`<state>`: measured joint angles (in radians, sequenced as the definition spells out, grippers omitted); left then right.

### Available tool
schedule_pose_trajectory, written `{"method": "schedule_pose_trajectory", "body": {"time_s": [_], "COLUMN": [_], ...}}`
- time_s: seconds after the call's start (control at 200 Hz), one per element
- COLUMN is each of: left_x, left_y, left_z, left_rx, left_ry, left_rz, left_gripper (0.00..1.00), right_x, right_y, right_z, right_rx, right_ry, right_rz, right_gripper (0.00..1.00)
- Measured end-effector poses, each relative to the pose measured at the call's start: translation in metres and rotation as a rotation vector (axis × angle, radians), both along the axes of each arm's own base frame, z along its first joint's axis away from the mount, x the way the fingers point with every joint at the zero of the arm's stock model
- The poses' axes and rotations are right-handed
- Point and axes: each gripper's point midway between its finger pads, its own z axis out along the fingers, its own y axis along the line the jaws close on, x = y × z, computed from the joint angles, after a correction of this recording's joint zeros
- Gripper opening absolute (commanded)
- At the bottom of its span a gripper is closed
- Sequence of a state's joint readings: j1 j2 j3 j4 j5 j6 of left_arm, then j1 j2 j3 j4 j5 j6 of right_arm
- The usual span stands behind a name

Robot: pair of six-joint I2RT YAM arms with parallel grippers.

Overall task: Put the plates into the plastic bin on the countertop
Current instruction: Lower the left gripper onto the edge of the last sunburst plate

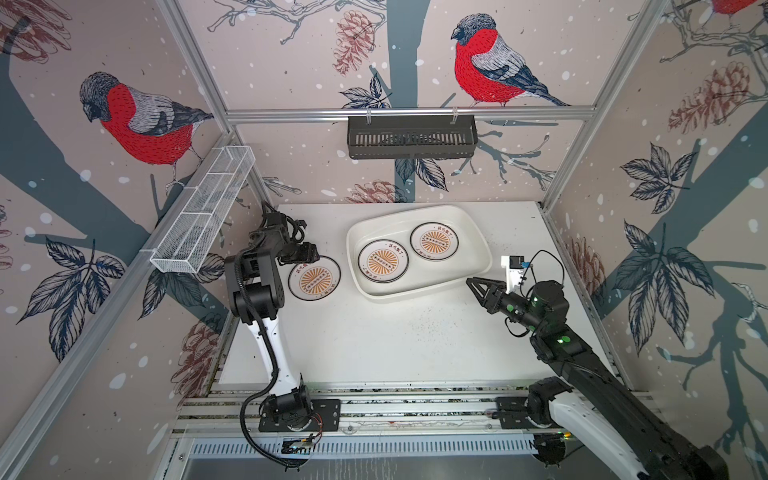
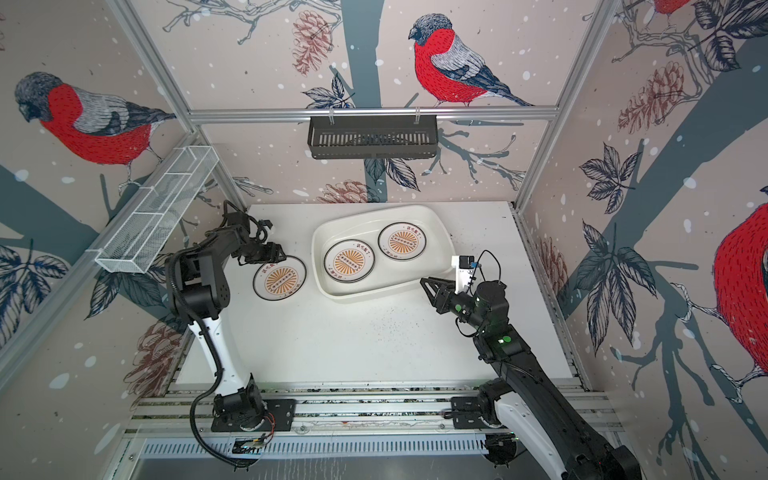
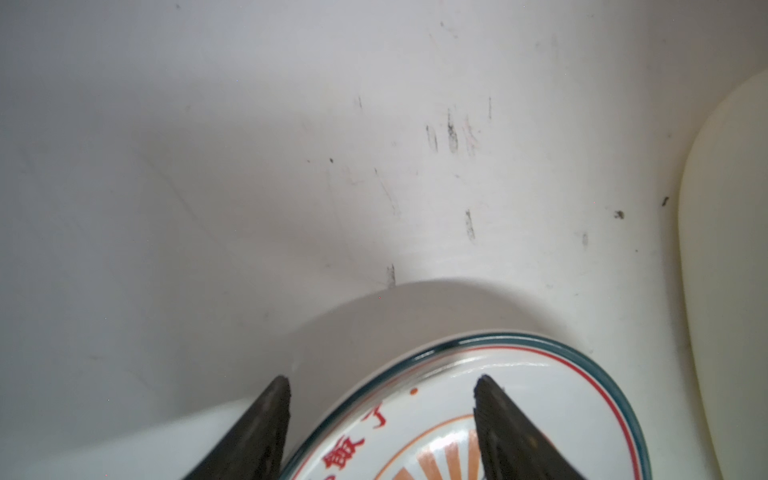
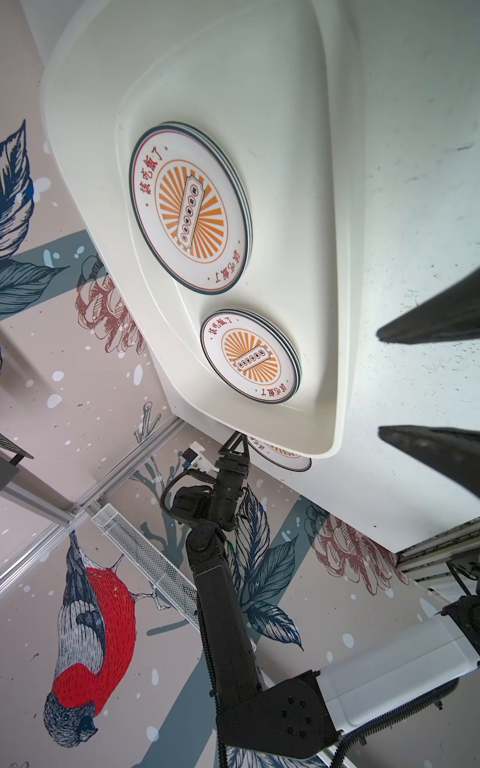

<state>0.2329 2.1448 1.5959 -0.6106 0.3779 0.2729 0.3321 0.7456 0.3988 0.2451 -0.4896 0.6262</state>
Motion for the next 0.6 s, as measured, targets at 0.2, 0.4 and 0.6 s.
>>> {"method": "schedule_pose_trajectory", "body": {"time_s": [0.2,0.4,0.6], "left_x": [-0.016,-0.031,-0.047], "left_y": [-0.007,-0.013,-0.021], "left_z": [-0.005,-0.003,0.001], "left_rx": [-0.024,-0.065,-0.110], "left_ry": [0.025,0.036,0.042], "left_rz": [-0.034,-0.051,-0.077], "left_gripper": [0.69,0.69,0.69], "right_x": [-0.001,-0.001,-0.001], "right_y": [0.001,0.001,0.001], "right_z": [0.001,0.005,0.006], "right_rx": [0.004,0.011,0.015], "right_ry": [-0.001,-0.018,-0.018], "right_rz": [0.004,0.007,0.010], "right_gripper": [0.35,0.34,0.34]}}
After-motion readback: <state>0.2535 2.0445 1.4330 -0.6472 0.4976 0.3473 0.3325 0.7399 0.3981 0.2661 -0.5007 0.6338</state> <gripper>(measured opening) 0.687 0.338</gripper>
